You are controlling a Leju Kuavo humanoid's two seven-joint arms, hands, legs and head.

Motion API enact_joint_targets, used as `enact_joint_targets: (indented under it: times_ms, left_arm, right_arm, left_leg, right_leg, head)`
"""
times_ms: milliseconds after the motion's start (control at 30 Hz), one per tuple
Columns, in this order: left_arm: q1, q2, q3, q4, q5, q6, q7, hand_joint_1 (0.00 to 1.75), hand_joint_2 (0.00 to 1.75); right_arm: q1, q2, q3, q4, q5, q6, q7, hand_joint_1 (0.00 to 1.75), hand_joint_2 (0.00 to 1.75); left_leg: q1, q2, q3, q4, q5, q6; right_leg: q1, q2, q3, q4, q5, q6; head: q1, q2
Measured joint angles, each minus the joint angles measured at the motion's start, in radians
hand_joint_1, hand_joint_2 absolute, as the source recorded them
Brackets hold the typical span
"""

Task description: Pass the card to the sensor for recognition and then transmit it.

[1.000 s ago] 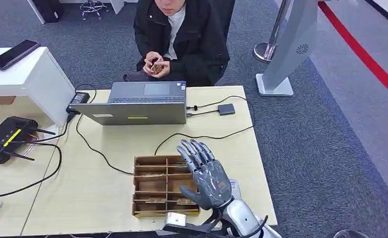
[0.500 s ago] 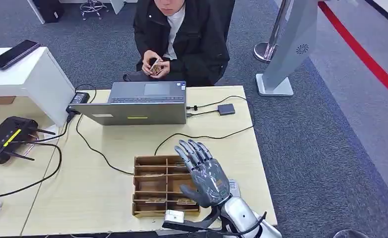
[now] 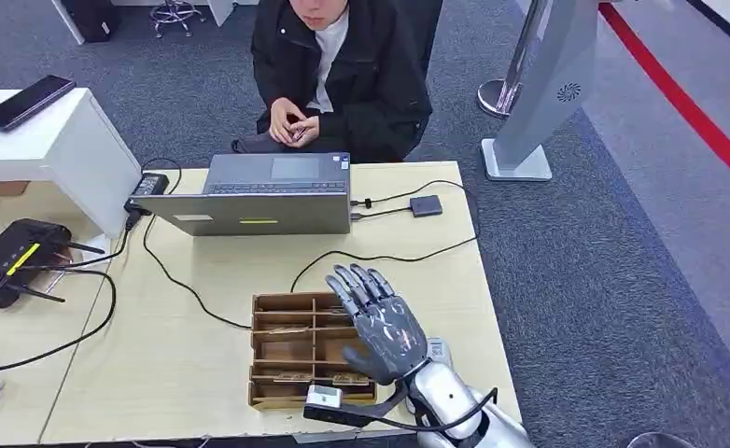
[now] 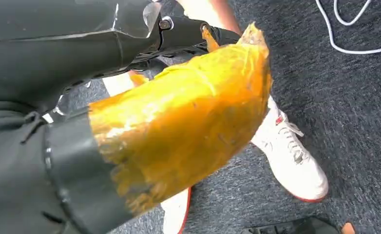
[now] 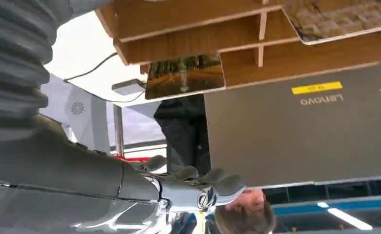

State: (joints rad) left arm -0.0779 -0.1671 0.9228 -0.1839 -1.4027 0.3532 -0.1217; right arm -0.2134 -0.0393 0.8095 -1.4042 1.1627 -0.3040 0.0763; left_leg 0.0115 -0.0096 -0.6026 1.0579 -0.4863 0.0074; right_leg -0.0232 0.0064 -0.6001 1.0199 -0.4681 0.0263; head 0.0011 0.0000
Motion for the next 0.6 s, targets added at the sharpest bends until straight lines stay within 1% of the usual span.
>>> enact_joint_targets:
  times_ms: [67, 167, 400, 600]
  left_arm:
    - [-0.001, 0.000, 0.000, 0.000, -0.001, -0.001, 0.000, 0.00, 0.00]
    - [-0.001, 0.000, -0.001, 0.000, -0.003, -0.003, 0.000, 0.00, 0.00]
    - [-0.003, 0.000, -0.003, 0.000, -0.006, -0.003, 0.001, 0.00, 0.00]
    - [-0.007, 0.000, -0.008, 0.000, -0.007, -0.004, 0.001, 0.00, 0.00]
  right_arm:
    - [-0.004, 0.000, 0.001, 0.005, -0.001, 0.003, 0.004, 0.02, 1.75]
    - [-0.009, 0.000, 0.002, 0.014, -0.005, 0.012, 0.009, 0.09, 1.75]
    - [-0.014, 0.000, 0.006, 0.025, -0.008, 0.015, 0.016, 0.17, 1.75]
    - [-0.019, 0.000, 0.010, 0.025, -0.009, 0.017, 0.017, 0.21, 1.75]
  left_leg:
    - [0.000, 0.000, 0.000, 0.000, 0.000, 0.000]
    - [0.000, 0.000, 0.000, 0.000, 0.000, 0.000]
    - [0.000, 0.000, 0.000, 0.000, 0.000, 0.000]
    - [0.000, 0.000, 0.000, 0.000, 0.000, 0.000]
  right_leg:
    - [0.000, 0.000, 0.000, 0.000, 0.000, 0.000]
    - [0.000, 0.000, 0.000, 0.000, 0.000, 0.000]
    - [0.000, 0.000, 0.000, 0.000, 0.000, 0.000]
    - [0.000, 0.000, 0.000, 0.000, 0.000, 0.000]
  head:
    - [0.000, 0.000]
    - [0.000, 0.000]
    - [0.000, 0.000]
    - [0.000, 0.000]
